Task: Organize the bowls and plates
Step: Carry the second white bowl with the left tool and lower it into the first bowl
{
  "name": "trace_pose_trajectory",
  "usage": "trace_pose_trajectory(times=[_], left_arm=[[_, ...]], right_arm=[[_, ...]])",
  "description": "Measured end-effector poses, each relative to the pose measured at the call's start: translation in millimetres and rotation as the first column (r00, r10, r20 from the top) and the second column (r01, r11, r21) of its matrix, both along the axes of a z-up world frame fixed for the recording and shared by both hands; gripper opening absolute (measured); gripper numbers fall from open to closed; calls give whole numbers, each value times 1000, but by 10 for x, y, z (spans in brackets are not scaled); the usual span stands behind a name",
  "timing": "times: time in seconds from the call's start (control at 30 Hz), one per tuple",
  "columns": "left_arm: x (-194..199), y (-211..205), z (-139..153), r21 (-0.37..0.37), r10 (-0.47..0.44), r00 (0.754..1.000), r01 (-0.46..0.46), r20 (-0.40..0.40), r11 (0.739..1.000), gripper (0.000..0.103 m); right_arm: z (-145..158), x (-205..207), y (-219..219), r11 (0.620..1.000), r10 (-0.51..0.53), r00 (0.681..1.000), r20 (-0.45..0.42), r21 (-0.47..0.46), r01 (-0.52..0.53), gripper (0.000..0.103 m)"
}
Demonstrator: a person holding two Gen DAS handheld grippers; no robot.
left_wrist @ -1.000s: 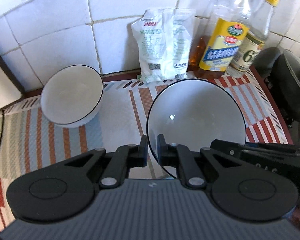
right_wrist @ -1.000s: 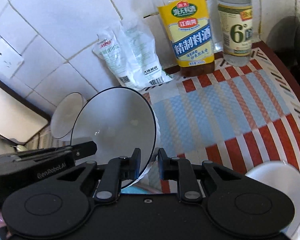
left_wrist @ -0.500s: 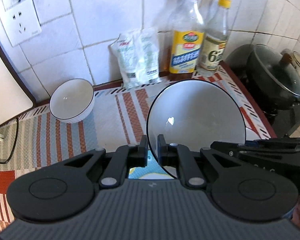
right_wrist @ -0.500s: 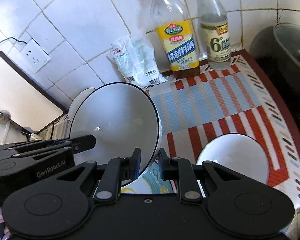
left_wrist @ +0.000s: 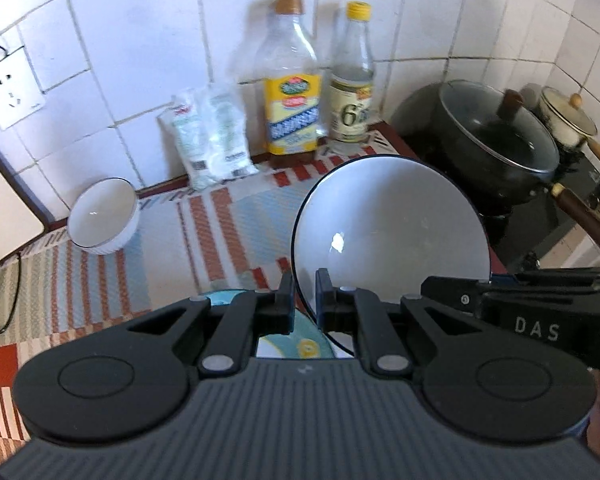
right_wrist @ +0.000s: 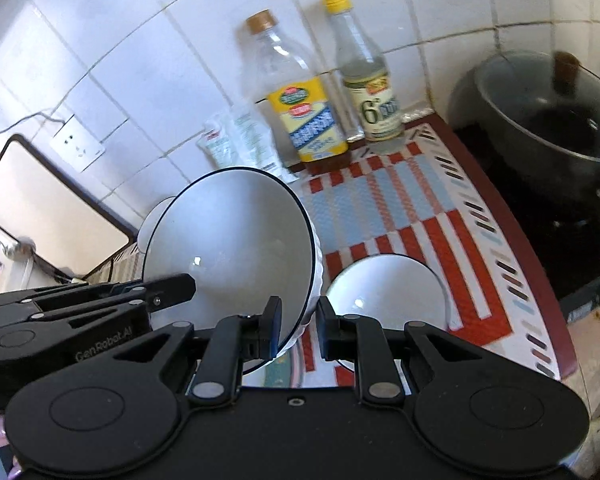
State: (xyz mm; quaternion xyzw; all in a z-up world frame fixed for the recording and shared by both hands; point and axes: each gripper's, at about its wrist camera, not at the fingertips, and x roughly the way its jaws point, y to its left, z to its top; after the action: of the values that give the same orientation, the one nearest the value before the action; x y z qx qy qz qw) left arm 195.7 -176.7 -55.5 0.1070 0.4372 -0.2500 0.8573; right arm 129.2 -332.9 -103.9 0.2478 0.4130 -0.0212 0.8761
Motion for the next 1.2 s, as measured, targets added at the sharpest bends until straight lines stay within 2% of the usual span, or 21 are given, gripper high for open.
trace_pose_trajectory(times=[0.3, 0.5, 0.9, 1.2], left_arm=[[-65, -398, -159, 31, -34, 997, 36, -63, 999, 8], [61, -558, -431, 34, -41, 991, 45, -127, 998, 8], [328, -710, -1024, 46, -9, 950, 25, -313, 999, 9], [405, -763, -1094, 73, -17, 951, 42, -307, 996, 9]], right_arm=[[-190, -226, -358, 998, -49, 998, -37, 31, 50, 22], [-396, -179, -512, 997, -64, 994, -87, 37, 68, 22], [-773, 42, -691, 996, -70, 982, -173, 33, 77, 23], [-830, 138, -663, 999, -15, 985, -171, -39, 9, 23]])
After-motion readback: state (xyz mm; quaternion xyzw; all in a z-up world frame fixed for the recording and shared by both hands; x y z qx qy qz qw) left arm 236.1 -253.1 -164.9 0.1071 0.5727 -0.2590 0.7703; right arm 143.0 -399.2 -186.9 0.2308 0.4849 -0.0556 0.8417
